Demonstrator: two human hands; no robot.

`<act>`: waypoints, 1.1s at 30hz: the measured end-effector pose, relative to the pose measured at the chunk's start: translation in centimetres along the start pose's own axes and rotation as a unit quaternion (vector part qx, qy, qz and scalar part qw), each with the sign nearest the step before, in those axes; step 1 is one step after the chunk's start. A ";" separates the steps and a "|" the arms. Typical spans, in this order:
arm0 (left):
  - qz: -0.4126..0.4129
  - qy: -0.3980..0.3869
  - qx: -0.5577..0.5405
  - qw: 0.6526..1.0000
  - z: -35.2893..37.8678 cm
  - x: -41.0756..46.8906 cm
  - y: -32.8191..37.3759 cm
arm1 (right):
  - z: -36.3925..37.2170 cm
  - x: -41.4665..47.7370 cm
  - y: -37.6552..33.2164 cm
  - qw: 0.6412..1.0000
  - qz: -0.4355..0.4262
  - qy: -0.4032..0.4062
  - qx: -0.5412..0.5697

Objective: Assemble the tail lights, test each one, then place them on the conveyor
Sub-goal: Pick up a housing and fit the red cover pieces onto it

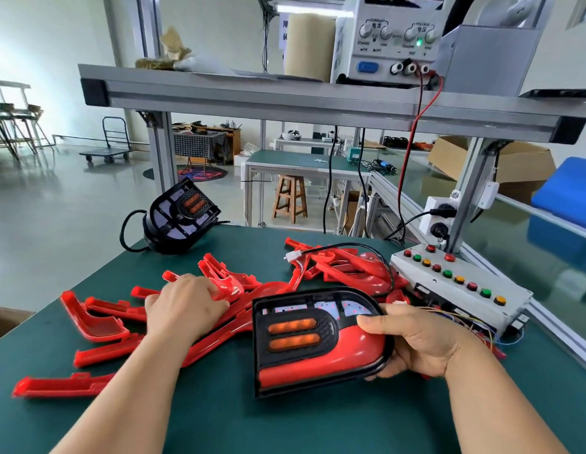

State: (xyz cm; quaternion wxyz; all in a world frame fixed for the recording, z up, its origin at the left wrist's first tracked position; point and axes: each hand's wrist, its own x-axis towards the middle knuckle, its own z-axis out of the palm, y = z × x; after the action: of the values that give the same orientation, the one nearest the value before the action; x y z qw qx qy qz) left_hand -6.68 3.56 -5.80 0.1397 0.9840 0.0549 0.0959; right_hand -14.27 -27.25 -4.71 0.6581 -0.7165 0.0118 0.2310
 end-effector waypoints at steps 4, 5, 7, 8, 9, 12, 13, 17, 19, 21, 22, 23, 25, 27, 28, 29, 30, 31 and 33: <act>-0.002 0.022 -0.008 1.000 0.1 0.0 0.4 | 0.3 -0.2 -0.1 0.995 0.037 -0.017 -0.096; 0.003 0.033 -0.022 0.999 0.0 -0.1 0.5 | 0.4 -0.3 -0.2 0.993 0.042 -0.019 -0.112; 0.019 0.076 -0.063 0.995 -0.2 -0.1 0.5 | 0.6 -0.3 -0.3 0.989 0.049 -0.019 -0.137; 0.028 0.110 -0.090 0.990 -0.4 -0.1 0.5 | 0.6 -0.4 -0.4 0.988 0.052 -0.017 -0.147; 0.042 0.150 -0.126 0.980 -0.7 0.0 0.6 | 0.6 -0.4 -0.4 0.986 0.054 -0.013 -0.157; 0.102 0.235 -0.272 0.928 -1.4 -0.1 1.2 | 0.6 -0.4 -0.5 0.980 0.052 0.018 -0.190; 0.121 0.249 -0.318 0.907 -1.7 -0.2 1.4 | 0.6 -0.4 -0.6 0.976 0.048 0.034 -0.210; 0.154 0.246 -0.469 0.834 -2.7 -1.1 2.4 | 0.4 -0.2 -0.8 0.951 0.022 0.103 -0.290; 0.171 0.213 -0.537 0.798 -3.5 -1.4 3.2 | 0.3 -0.2 -0.9 0.938 0.010 0.134 -0.319; 0.214 0.182 -0.554 0.784 -4.4 -1.4 4.1 | 0.3 -0.2 -1.0 0.929 -0.001 0.162 -0.331; 0.244 0.154 -0.547 0.786 -4.9 -1.4 4.5 | 0.3 -0.2 -1.1 0.925 -0.002 0.171 -0.339; 0.273 0.117 -0.527 0.797 -5.4 -1.3 5.1 | 0.4 -0.1 -1.2 0.921 -0.002 0.181 -0.345; 0.329 0.035 -0.444 0.833 -6.2 -1.0 6.6 | 0.6 0.0 -1.4 0.912 -0.022 0.220 -0.346; 0.388 -0.033 -0.338 0.857 -6.6 -1.0 8.7 | 0.9 0.1 -1.5 0.923 -0.078 0.245 -0.287; 0.412 -0.062 -0.286 0.863 -6.6 -1.1 9.9 | 1.1 0.0 -1.7 0.944 -0.124 0.228 -0.205; 0.426 -0.088 -0.240 0.868 -6.5 -1.3 10.9 | 1.4 -0.2 -2.0 0.962 -0.170 0.188 -0.105; 0.433 -0.112 -0.204 0.871 -6.3 -1.4 11.9 | 1.7 -0.2 -2.1 0.968 -0.210 0.136 -0.015; 0.435 -0.136 -0.182 0.871 -6.0 -1.5 12.6 | 2.0 -0.3 -2.2 0.966 -0.235 0.090 0.052; 0.421 -0.171 -0.198 0.869 -5.4 -1.7 13.5 | 2.6 -0.1 -2.2 0.960 -0.260 0.066 0.079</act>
State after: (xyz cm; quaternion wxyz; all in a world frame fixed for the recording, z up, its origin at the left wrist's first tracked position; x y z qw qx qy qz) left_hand -8.36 -8.16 2.81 0.2856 0.8665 -0.4091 -0.0158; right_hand -14.47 -24.56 -2.69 0.7477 -0.6544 -0.1128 0.0025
